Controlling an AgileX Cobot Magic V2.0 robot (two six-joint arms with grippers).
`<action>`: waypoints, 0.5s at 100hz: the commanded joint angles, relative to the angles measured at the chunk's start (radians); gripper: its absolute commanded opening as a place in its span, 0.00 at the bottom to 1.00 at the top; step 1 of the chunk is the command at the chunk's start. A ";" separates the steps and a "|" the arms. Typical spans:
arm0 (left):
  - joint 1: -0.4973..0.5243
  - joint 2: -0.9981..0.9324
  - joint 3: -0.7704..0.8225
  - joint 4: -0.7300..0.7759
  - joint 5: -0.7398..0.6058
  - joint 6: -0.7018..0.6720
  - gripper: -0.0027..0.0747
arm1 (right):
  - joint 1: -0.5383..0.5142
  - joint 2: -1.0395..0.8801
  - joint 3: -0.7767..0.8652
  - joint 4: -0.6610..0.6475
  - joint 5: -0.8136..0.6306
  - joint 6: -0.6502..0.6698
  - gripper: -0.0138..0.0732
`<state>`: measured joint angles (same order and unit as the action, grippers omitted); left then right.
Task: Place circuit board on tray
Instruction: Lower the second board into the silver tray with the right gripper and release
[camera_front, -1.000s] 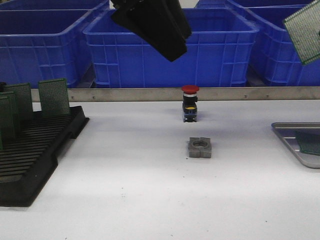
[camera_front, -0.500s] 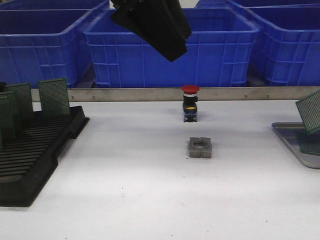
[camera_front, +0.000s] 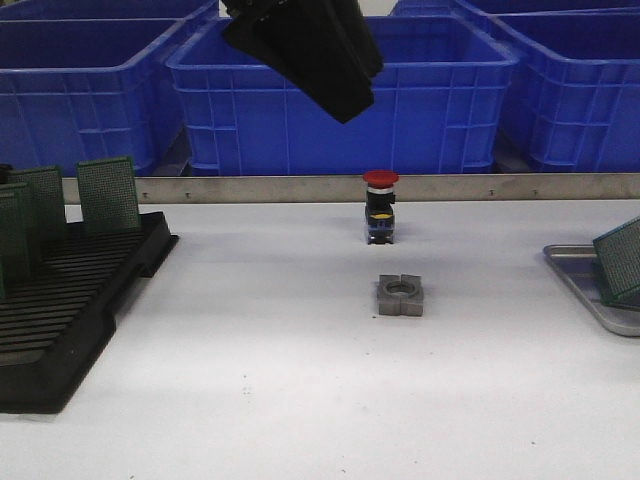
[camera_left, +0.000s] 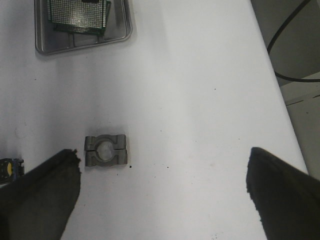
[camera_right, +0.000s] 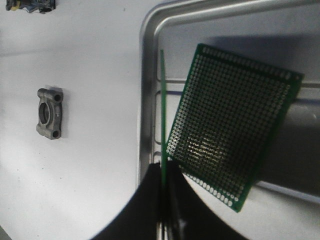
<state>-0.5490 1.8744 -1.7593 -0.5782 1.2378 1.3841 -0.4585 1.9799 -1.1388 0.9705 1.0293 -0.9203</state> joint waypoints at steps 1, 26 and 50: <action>-0.006 -0.055 -0.027 -0.049 0.032 -0.001 0.85 | -0.006 -0.044 -0.025 0.042 0.026 0.003 0.08; -0.006 -0.055 -0.027 -0.049 0.032 -0.001 0.85 | -0.006 -0.044 -0.025 0.033 0.023 0.017 0.35; -0.006 -0.055 -0.027 -0.049 0.032 -0.001 0.85 | -0.006 -0.045 -0.025 0.033 0.010 0.028 0.60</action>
<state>-0.5490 1.8744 -1.7593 -0.5782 1.2378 1.3841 -0.4585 1.9799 -1.1410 0.9705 1.0149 -0.8938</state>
